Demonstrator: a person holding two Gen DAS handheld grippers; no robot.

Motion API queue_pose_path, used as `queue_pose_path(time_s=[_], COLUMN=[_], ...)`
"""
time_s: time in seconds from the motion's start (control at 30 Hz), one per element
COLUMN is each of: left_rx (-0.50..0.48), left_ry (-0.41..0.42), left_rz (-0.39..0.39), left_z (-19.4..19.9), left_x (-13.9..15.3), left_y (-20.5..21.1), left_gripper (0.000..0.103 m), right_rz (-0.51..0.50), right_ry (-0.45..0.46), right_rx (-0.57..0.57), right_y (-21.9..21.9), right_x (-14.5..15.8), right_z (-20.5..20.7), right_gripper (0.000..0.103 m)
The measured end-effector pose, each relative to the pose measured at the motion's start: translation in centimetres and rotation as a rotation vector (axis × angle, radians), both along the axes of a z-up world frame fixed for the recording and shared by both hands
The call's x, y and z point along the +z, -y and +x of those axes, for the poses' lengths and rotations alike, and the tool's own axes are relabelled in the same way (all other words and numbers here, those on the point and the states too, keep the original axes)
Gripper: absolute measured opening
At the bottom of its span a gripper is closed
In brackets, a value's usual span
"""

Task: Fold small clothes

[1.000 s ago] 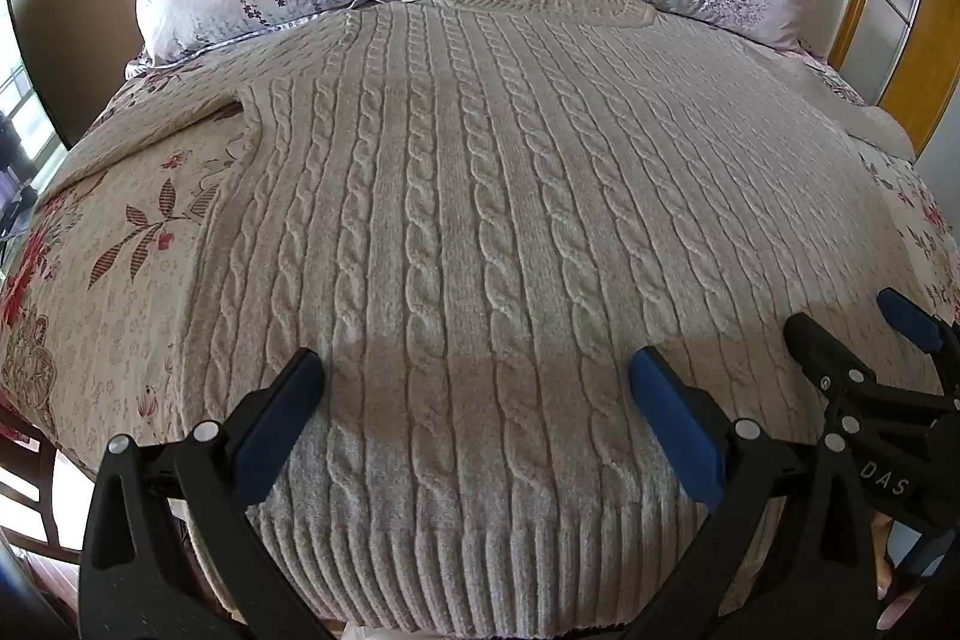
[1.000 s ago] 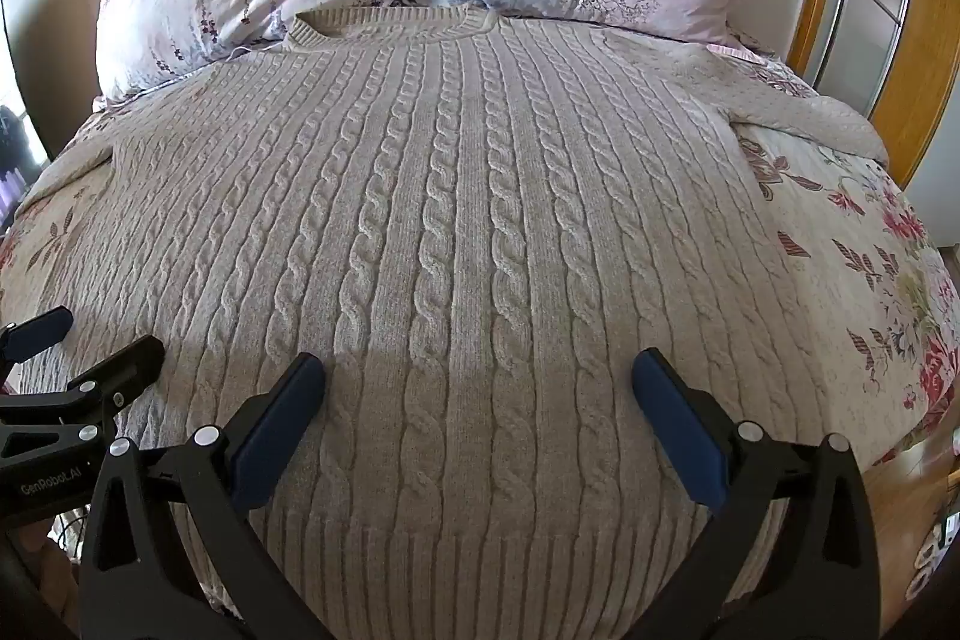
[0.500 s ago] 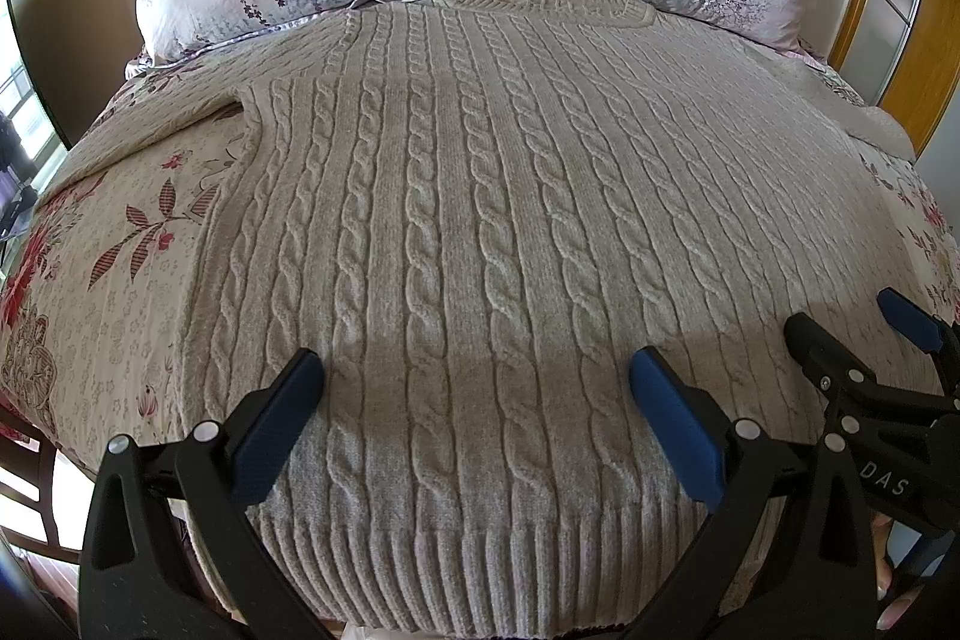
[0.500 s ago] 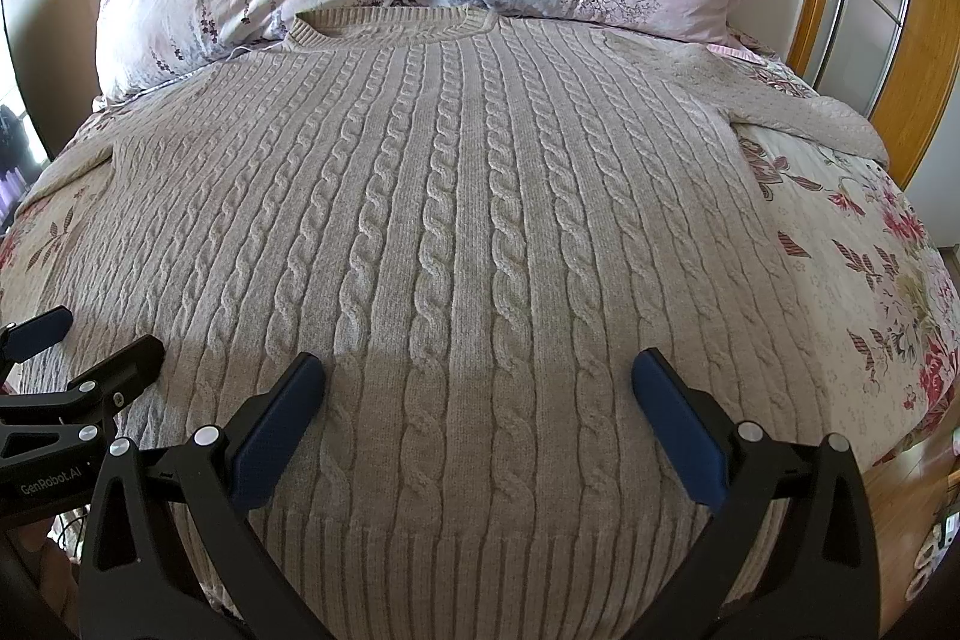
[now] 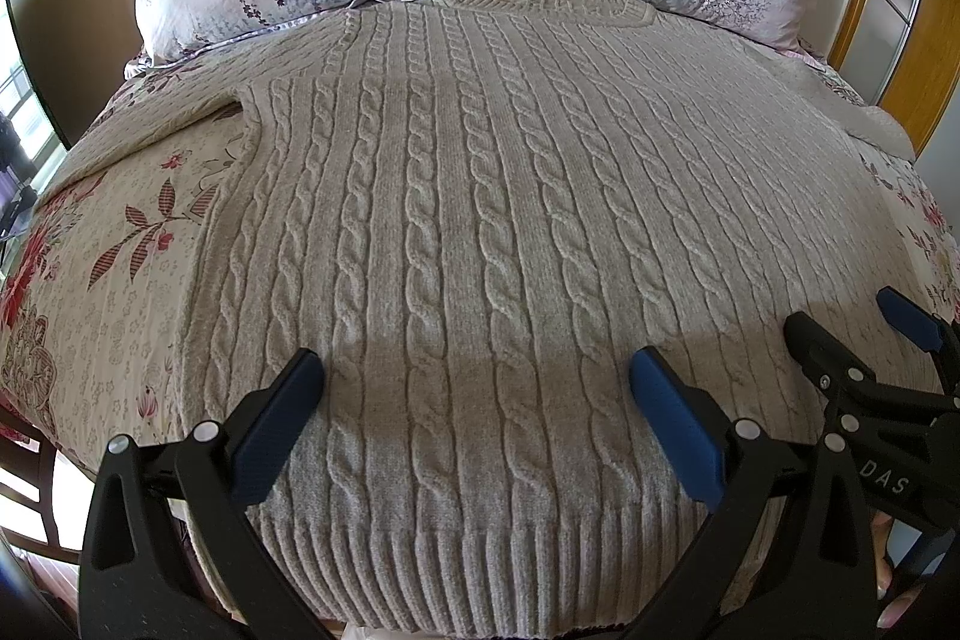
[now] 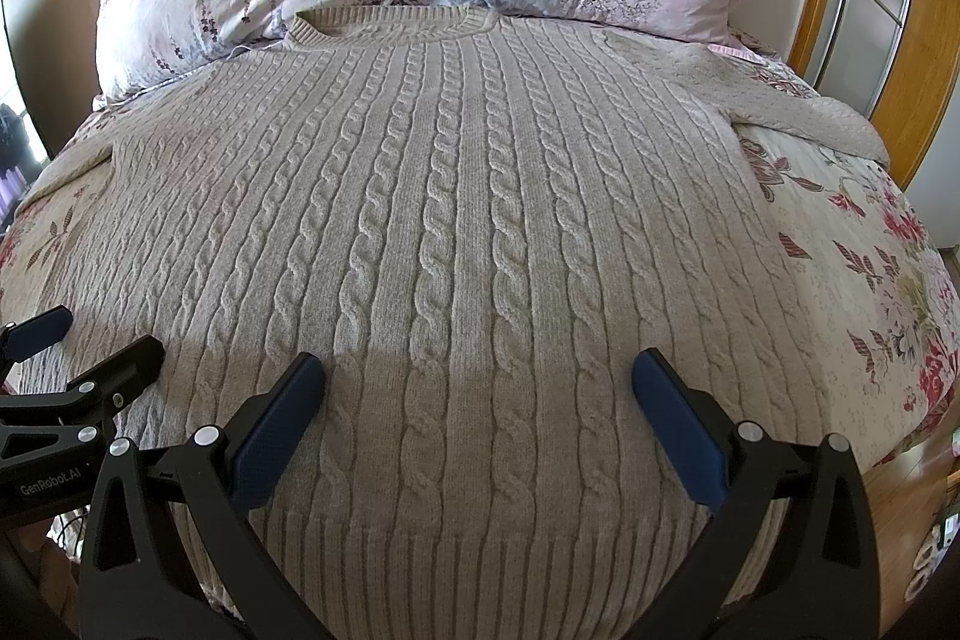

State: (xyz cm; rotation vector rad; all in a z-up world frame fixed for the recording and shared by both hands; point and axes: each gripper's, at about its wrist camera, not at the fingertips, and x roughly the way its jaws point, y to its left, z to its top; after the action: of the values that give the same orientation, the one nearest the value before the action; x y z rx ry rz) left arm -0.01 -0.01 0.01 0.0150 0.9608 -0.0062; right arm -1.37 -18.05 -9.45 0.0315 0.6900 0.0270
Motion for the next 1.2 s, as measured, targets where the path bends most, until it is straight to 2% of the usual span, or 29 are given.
queue_pose_path(time_s=[1.2], left_rx=[-0.005], left_ry=[-0.014], left_rz=[0.002], left_z=[0.15], left_x=[-0.1], left_y=[0.04], left_gripper=[0.101], right_rz=[-0.004], right_ry=[0.003], right_rx=[0.023], right_y=[-0.03], right_x=[-0.14], right_z=[0.27], right_gripper=[0.102])
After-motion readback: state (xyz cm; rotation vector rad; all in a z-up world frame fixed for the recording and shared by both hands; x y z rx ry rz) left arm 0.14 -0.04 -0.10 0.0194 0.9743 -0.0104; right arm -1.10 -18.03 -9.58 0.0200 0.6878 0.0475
